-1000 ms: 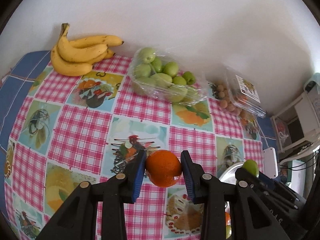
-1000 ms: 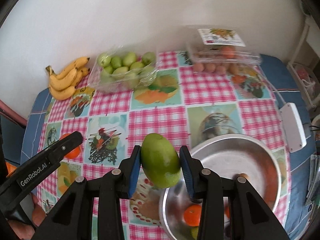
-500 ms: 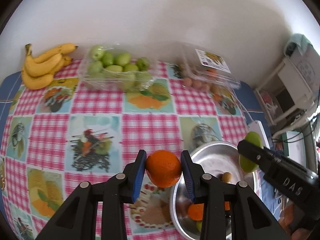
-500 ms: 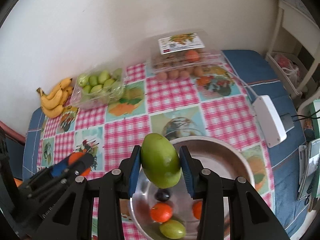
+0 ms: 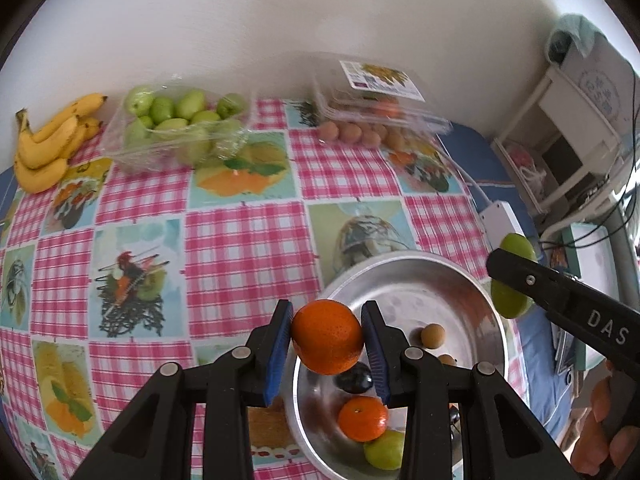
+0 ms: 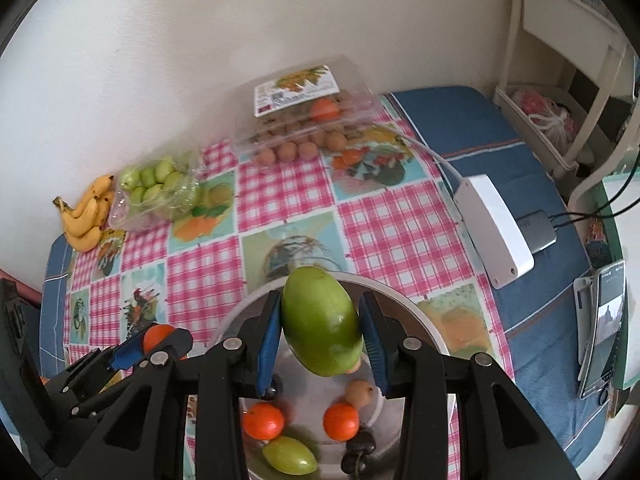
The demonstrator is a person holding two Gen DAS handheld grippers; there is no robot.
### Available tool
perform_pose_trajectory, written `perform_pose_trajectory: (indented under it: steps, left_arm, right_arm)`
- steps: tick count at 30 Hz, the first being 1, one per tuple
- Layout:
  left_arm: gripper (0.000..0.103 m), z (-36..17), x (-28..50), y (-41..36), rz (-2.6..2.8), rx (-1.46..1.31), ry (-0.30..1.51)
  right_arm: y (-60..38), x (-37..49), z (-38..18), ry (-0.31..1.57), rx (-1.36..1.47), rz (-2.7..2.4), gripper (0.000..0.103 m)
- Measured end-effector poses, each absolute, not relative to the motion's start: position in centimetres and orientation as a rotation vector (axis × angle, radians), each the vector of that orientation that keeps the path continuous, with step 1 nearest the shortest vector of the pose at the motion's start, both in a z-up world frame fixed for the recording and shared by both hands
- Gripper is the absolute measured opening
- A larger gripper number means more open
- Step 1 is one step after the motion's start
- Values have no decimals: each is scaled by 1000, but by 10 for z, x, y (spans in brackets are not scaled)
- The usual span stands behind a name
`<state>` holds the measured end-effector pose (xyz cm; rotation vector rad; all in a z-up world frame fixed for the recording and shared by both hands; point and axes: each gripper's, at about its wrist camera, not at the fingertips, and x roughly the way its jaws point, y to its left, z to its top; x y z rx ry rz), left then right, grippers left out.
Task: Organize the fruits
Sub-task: 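Lower the tangerine and green pear into the plate with both tools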
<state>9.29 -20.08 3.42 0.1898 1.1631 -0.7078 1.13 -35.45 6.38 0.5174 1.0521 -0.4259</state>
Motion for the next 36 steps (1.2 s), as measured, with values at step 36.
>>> perform_pose_trajectory:
  steps: [36]
  left_arm:
    - [38, -26, 73, -236, -693, 357, 1247]
  right_arm:
    - [-335, 42, -23, 1288, 553, -324, 41]
